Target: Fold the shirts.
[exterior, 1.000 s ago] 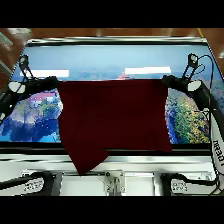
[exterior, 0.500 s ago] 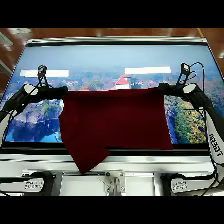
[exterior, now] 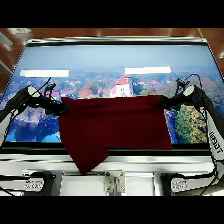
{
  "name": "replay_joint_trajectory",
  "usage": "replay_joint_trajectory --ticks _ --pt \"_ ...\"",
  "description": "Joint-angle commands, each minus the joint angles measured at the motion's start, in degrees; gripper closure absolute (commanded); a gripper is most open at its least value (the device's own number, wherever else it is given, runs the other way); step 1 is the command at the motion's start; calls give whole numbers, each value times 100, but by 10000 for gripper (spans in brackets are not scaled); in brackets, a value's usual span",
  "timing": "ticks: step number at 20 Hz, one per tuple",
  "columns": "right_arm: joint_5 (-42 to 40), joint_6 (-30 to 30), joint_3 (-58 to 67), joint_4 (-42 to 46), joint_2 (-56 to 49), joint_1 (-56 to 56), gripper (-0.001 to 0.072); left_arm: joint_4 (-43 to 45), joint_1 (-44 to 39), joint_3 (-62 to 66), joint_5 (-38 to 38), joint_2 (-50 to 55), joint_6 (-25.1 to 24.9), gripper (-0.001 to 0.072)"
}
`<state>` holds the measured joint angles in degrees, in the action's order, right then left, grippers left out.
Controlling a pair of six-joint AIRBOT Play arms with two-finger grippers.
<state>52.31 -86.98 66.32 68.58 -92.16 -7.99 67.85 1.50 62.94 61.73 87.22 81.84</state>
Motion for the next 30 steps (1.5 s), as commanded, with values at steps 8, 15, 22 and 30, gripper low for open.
replay_joint_trajectory --ticks 8,15,22,30 --pt "3377 531 114 2251 1115 -1014 35 247 920 -348 1926 -1113 -146 39" --pt "3069 929 -1580 586 1895 -2551 35 -223 1493 -3145 1576 -2452 -420 37" --pt "2704 929 -2194 -212 2203 -2535 35 -1095 881 -3934 595 -2465 -505 37" --pt "2669 885 -2194 -831 2203 -2535 35 -2452 726 -4511 -490 -2465 -876 154"
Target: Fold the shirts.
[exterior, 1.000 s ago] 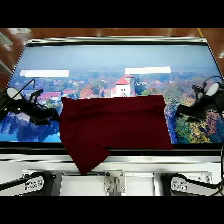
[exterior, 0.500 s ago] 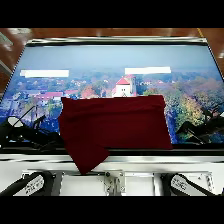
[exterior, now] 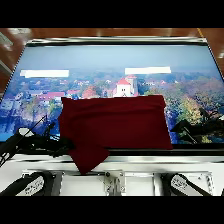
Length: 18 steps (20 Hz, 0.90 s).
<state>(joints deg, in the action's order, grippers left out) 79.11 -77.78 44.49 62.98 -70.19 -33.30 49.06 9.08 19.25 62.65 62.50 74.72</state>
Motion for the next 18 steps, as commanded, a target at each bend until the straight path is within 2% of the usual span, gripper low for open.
replay_joint_trajectory --ticks 1,3,5,9,18 --pt "-9 -76 -11 -273 7 -4 35 -702 -52 -149 -647 7 -164 347" --pt "22 -94 -11 -219 7 -4 35 -822 -111 -146 -608 2 -256 670" --pt "205 151 -11 76 7 -9 33 -866 -125 -142 -358 0 -479 671" --pt "44 166 -262 710 -2 -9 33 -887 -125 -142 4 -66 -614 671" --pt "-1327 155 -1349 308 -7 -4 34 -1292 -125 -142 20 -798 -658 671"
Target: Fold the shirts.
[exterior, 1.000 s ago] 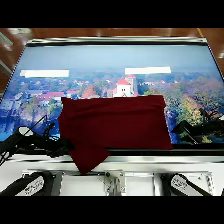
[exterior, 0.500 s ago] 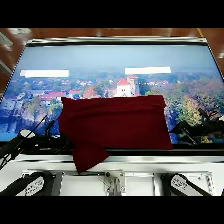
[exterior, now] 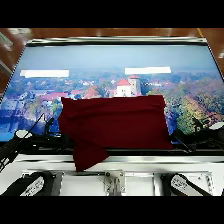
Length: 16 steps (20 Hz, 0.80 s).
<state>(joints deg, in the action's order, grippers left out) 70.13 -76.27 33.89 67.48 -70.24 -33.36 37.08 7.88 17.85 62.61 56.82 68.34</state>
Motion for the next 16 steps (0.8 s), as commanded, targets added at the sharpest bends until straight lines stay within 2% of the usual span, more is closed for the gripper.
replay_joint_trajectory --ticks 1,3,4,6,8,11,14,16 --pt "-560 7 -385 -308 -2 2 35 -111 -4 -2 24 -280 -22 671" --pt "-841 9 -551 -656 -2 2 36 -118 -4 -2 26 -348 -20 671" --pt "-905 11 -588 -756 -13 2 72 -125 -4 0 24 -350 -20 671" --pt "-852 103 -586 -911 -103 2 283 -157 -4 13 20 -350 -22 671" --pt "-577 549 -542 -1222 -87 2 660 -157 -2 131 2 -350 -46 671" --pt "254 1377 -173 -1709 107 2 655 -157 4 673 -24 -350 -308 672" --pt "227 1419 358 -1950 433 2 656 -155 4 1528 -92 -348 -772 672" --pt "26 1423 610 -2284 437 4 656 -153 9 1950 -413 -334 -763 672"
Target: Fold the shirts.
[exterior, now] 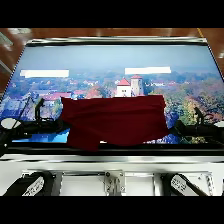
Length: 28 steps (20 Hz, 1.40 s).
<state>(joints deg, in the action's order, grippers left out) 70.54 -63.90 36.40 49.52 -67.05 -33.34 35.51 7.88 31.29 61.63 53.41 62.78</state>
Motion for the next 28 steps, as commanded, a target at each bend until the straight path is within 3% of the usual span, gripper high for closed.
replay_joint_trajectory --ticks 1,5,8,15,19,24,25,27,28 --pt "-232 190 428 -623 114 63 656 4 9 713 -494 35 -203 672" --pt "-1458 203 883 -435 -131 1040 656 -22 118 807 -713 494 -164 672" --pt "-2214 -133 1534 -114 -728 1644 656 -260 310 970 -723 835 -348 673" --pt "-2511 -643 3104 -98 -2157 2041 656 -306 876 2048 -656 1910 -358 672" --pt "-2562 -721 3139 -98 -2428 2041 656 -863 824 2643 -610 2872 -358 672" --pt "-2573 -890 3139 -96 -2706 2041 655 -881 638 3027 -612 3519 -358 669" --pt "-2540 -938 3136 -96 -2769 2041 655 -879 625 3027 -586 3587 -356 656" --pt "-2448 -964 3136 -98 -2905 2041 627 -879 625 3029 -505 3652 -326 515" --pt "-2415 -960 3136 -98 -2959 2041 480 -881 625 3032 -476 3650 -273 437"
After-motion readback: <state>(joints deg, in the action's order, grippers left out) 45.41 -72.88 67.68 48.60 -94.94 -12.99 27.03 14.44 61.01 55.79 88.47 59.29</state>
